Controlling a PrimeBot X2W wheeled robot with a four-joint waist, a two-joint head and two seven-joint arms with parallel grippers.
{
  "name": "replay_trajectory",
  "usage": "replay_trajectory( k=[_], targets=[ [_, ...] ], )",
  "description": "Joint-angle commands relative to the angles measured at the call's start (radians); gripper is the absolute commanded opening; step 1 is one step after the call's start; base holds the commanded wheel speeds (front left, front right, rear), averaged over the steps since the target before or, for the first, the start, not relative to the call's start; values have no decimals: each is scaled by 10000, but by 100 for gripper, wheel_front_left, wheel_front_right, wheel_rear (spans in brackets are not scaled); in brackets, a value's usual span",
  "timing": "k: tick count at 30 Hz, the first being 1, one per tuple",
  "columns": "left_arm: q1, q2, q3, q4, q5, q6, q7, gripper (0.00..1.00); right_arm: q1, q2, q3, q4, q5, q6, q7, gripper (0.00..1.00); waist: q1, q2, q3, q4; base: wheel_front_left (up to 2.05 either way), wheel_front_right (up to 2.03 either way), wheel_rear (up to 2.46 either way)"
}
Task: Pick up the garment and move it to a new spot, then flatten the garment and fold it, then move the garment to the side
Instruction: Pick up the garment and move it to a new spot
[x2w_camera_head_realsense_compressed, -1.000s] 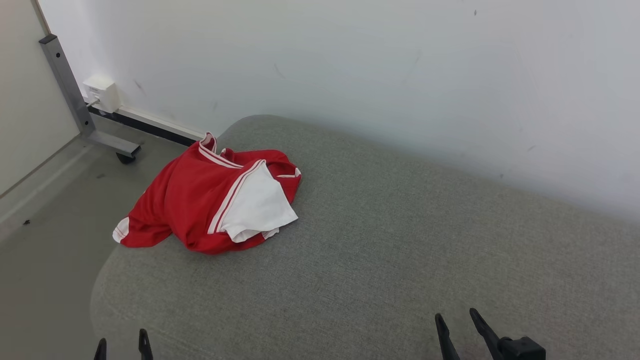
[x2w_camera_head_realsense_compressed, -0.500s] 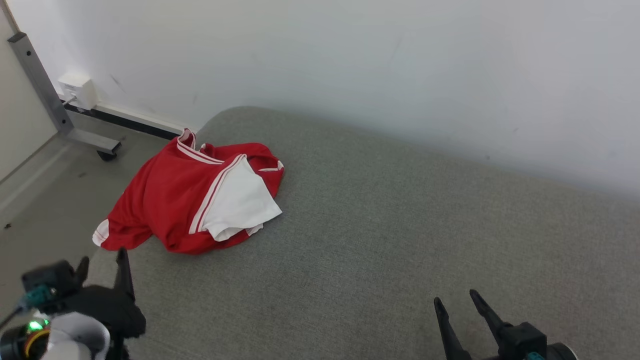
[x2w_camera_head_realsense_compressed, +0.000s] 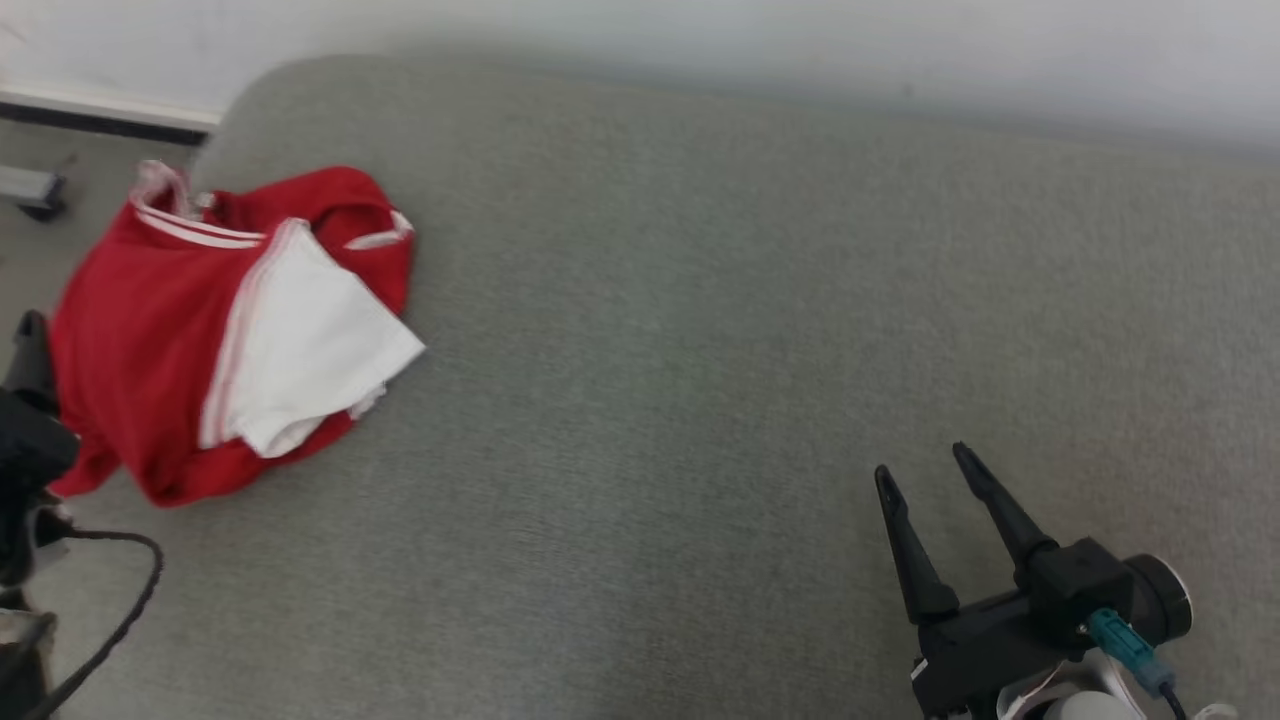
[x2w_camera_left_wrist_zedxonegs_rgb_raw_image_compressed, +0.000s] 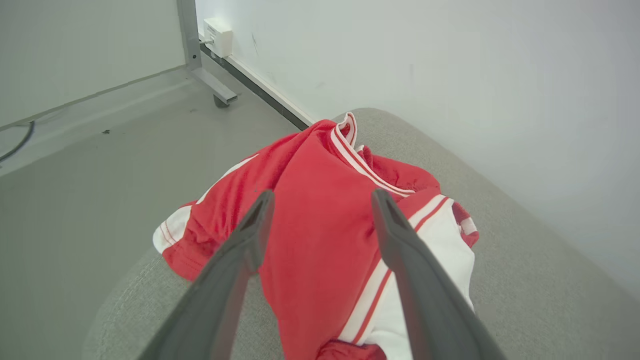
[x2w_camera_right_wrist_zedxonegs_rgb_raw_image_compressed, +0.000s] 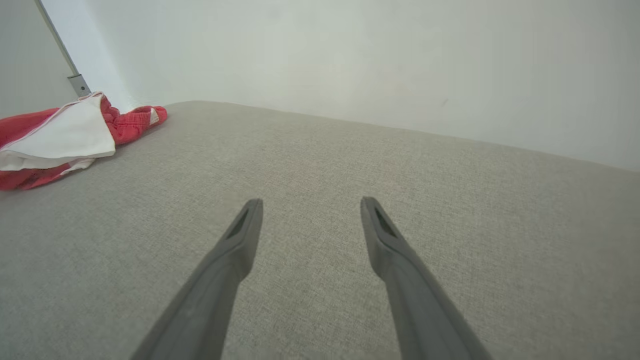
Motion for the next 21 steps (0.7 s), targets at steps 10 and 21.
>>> replay_trajectory(
  k=[10,21],
  targets=[
    [-231,859,303,-1341,-73,740,1544,100,-427,62,-283,-12,169,-21,-318,100,-3,-2,2659,-1868,0,0,0],
    [902,1435,70,-1987,808,2031,3205,100,-529,71,-8,231,255,-23,-401,100,-3,-2,2596,-1816,0,0,0]
  ],
)
